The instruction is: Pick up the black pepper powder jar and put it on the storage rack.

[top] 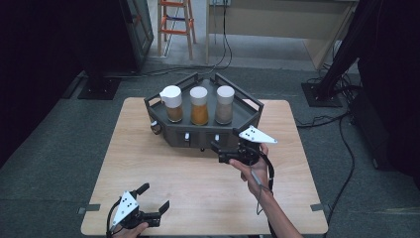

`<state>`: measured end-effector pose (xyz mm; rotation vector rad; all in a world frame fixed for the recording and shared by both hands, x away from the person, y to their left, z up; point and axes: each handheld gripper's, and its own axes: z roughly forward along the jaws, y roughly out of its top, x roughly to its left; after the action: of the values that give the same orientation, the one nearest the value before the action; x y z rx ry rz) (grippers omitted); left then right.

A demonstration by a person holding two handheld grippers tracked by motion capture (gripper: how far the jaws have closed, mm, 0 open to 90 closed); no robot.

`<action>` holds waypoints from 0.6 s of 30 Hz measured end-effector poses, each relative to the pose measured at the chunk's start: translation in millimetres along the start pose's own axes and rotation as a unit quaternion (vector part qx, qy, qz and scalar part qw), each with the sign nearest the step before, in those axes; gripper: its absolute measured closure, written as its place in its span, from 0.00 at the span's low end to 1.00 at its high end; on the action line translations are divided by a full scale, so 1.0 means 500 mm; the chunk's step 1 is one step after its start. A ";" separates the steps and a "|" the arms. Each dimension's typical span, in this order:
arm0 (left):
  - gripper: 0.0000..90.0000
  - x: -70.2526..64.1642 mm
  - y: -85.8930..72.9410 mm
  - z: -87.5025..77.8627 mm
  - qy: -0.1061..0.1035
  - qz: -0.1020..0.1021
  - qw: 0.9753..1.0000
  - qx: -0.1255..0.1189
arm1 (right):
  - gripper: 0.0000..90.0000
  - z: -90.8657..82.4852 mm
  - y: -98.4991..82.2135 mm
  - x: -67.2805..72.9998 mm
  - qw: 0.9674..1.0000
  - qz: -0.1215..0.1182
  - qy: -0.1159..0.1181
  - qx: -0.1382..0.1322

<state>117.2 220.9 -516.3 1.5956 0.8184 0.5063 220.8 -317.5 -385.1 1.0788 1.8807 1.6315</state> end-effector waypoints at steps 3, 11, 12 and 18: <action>0.01 0.000 0.000 -0.001 0.000 0.000 1.000 -0.001 | 0.02 -0.002 -0.010 0.003 1.000 0.002 0.008 0.002; 0.01 0.001 0.001 -0.001 0.001 0.000 1.000 -0.002 | 0.02 -0.009 -0.038 0.017 1.000 -0.003 0.019 0.001; 0.01 0.001 0.001 -0.001 0.001 0.000 1.000 -0.001 | 0.02 -0.010 -0.041 0.019 1.000 -0.006 0.020 0.001; 0.01 0.001 0.000 0.000 0.000 -0.001 1.000 0.000 | 0.02 -0.015 -0.059 0.027 1.000 -0.008 0.029 0.002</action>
<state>117.4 221.4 -516.1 1.5942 0.8187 0.5058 198.6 -312.1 -409.6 1.0251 1.9255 1.6676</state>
